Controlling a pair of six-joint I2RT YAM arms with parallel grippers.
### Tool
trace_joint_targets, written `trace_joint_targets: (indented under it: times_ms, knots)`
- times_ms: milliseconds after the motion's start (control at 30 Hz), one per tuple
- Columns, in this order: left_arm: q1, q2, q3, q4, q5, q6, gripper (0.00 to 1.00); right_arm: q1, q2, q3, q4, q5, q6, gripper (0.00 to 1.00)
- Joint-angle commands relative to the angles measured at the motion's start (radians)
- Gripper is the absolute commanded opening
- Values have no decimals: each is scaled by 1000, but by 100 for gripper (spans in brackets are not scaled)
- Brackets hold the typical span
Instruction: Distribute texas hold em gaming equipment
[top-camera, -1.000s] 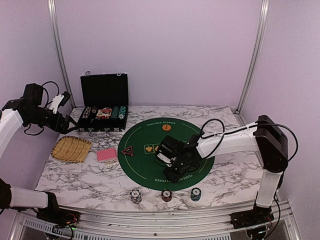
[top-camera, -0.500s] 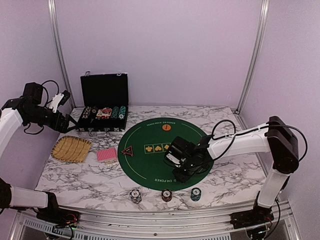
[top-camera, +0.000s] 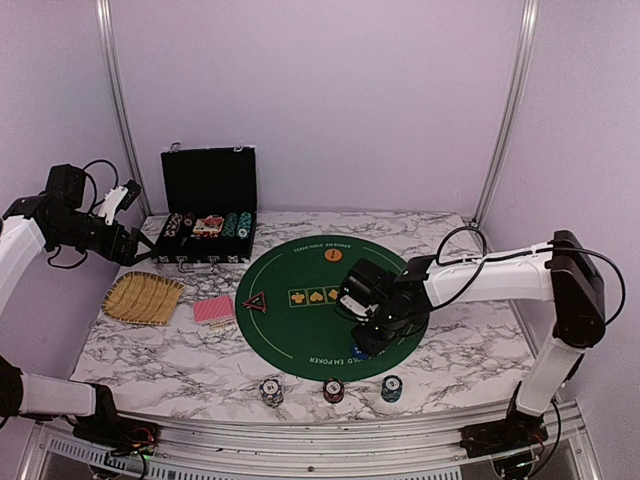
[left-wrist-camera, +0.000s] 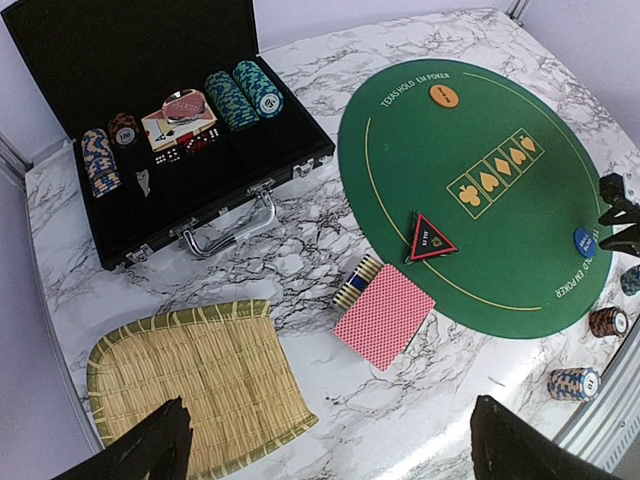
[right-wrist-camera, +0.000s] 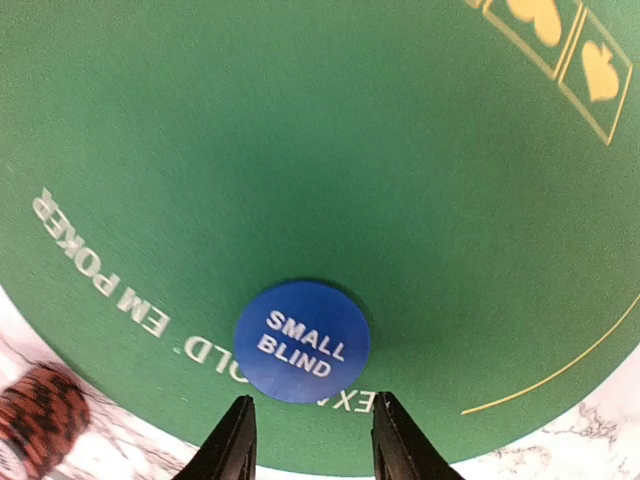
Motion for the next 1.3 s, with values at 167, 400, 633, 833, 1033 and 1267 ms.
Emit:
trace_joint_targets:
  times_ms: [167,400,633,833,1033,1267]
  knots:
    - [4,-1,19,-28,12,10,99,-31,112,175,36,-15,-11,39]
    - [4,-3,17,-28,8,13,99,-50,179,180,85,-21,-7,35]
    - [4,0,15,-28,11,17,99,-54,177,144,98,-18,-7,33]
    - [4,3,20,-28,11,17,99,-58,145,78,105,-23,-6,30]
    - [4,-1,20,-27,10,15,99,-64,100,12,107,-28,3,29]
    - [3,-3,20,-27,10,12,99,-69,40,-45,98,-26,11,29]
